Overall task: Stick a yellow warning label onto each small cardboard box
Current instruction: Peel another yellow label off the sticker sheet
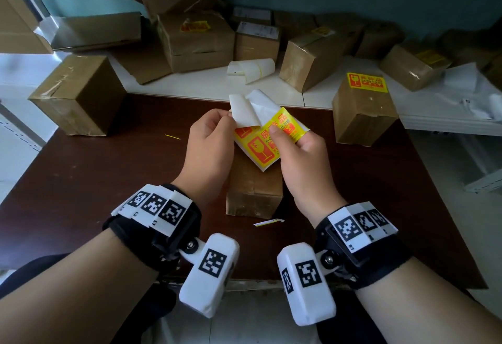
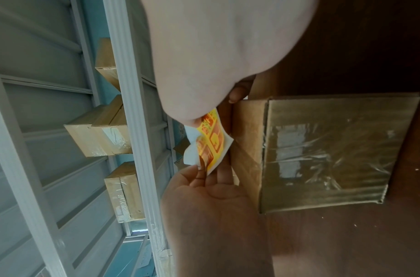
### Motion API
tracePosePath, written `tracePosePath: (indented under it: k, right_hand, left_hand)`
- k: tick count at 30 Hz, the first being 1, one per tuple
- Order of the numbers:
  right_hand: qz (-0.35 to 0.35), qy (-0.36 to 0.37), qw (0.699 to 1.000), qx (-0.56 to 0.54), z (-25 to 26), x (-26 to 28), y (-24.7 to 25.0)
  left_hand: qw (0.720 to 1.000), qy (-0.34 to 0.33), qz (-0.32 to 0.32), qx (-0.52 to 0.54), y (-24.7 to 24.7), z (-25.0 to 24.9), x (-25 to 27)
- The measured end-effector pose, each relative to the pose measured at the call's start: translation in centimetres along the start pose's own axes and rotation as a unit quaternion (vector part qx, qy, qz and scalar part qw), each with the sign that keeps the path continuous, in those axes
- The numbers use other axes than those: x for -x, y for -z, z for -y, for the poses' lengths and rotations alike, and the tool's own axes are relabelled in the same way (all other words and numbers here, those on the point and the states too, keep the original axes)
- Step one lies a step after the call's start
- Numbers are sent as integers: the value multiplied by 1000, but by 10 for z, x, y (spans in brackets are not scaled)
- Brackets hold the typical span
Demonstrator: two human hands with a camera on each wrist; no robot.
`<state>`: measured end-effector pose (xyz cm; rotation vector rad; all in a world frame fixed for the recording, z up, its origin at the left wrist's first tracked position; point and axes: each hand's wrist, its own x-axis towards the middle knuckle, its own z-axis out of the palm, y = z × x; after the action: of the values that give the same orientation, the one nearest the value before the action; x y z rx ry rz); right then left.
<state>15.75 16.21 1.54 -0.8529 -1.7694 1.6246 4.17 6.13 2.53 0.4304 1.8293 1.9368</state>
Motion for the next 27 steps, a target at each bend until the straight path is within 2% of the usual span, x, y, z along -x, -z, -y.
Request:
tracePosePath:
  k: [13, 27]
  right_hand:
    - [-12, -2, 1000, 0, 1, -1, 0]
    - [-36, -6, 999, -1, -2, -5, 2]
  left_hand:
    - [999, 34, 2, 9, 2, 1, -3]
    - [999, 36, 0, 13, 2, 5, -6]
